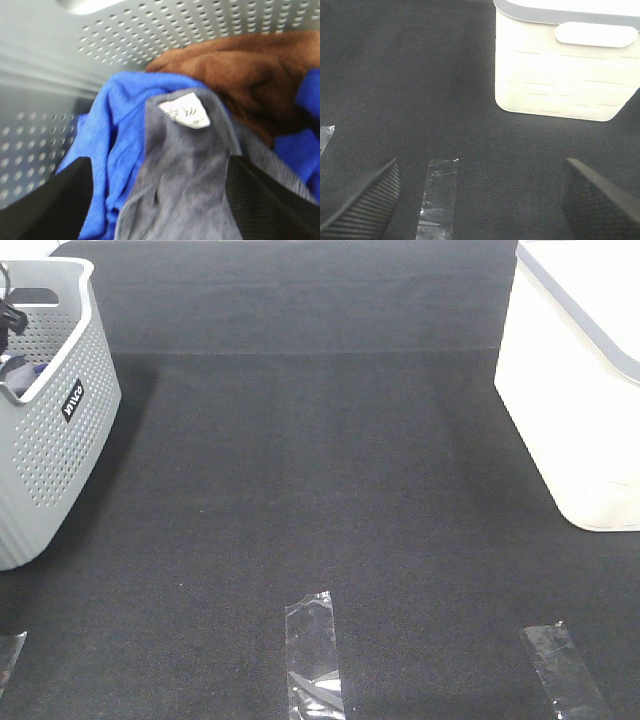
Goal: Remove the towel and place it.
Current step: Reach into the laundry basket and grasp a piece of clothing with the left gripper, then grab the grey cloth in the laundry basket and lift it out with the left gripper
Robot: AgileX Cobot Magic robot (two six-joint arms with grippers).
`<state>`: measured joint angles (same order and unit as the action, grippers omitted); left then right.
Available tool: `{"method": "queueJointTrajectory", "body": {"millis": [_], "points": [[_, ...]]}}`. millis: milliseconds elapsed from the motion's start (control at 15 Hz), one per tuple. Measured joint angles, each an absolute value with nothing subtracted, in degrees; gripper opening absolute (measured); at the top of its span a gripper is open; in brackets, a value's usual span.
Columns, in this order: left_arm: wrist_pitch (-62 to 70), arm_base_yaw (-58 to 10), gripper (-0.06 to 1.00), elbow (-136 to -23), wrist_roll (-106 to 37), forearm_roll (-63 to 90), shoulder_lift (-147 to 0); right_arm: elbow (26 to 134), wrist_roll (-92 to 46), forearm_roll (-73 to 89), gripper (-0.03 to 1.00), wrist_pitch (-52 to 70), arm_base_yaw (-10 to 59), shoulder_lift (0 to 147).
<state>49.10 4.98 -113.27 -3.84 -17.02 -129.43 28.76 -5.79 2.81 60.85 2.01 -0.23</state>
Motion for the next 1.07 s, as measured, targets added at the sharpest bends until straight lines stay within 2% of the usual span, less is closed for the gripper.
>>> {"method": "queueJointTrajectory", "body": {"millis": [267, 667, 1067], "points": [[48.5, 5.5, 0.7, -117.2, -4.0, -16.8, -132.5, 28.8, -5.8, 2.8, 0.81, 60.8, 2.0, -0.2], [47.4, 6.9, 0.7, -117.2, -4.1, -16.6, -134.6, 28.8, -5.8, 2.8, 0.81, 60.8, 2.0, -0.2], [44.8, 7.4, 0.6, -117.3, -5.8, -14.6, -135.8, 28.8, -5.8, 2.8, 0.81, 60.8, 2.0, -0.2]]}}
